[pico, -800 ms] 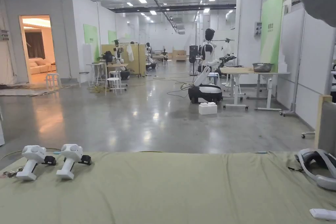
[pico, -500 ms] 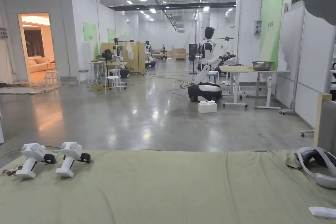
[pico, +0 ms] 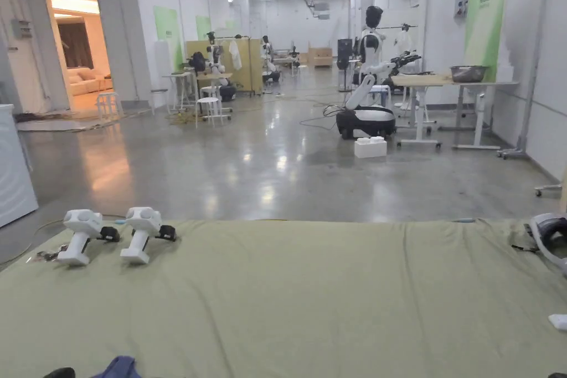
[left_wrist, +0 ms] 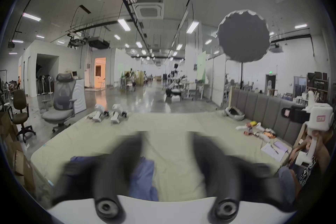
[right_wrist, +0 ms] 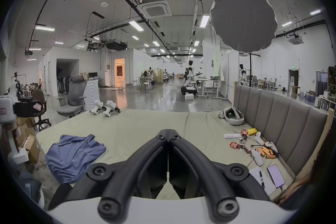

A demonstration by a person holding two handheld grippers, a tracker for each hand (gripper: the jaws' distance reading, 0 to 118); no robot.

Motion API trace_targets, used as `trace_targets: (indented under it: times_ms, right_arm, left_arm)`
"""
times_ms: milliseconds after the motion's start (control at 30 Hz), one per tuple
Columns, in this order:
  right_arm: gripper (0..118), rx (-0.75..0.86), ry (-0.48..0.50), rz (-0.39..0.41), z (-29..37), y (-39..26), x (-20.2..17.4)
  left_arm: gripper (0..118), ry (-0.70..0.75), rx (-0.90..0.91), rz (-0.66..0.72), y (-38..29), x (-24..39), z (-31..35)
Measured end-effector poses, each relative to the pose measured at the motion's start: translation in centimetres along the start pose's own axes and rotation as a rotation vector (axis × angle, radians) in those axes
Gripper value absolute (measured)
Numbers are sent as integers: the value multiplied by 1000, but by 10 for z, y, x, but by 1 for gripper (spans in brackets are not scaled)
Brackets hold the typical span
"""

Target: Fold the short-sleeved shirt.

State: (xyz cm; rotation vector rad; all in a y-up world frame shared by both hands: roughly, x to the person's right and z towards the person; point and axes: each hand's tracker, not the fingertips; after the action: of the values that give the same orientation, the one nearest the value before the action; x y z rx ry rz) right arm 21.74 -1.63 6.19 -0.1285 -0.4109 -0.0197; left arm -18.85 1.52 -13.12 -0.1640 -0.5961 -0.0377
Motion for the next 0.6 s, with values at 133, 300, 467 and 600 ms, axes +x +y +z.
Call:
trace_targets:
  times_ms: [133, 300, 467, 600]
  right_arm:
    - [2, -67, 30, -21, -5, -15, 4]
    - [2, -185, 47, -93, -23, -40, 7]
    - [2, -278, 22, -86, -33, -60, 8]
    - [2, -382, -11, -138, -43, -79, 15]
  left_arm:
    - [99, 33, -187, -12, -16, -40, -38]
    - [118, 40, -390, 131, -67, -96, -106]
    - [118, 77, -553, 152, -126, -135, -188]
    - [118, 142, -666, 207, -177, -167, -249]
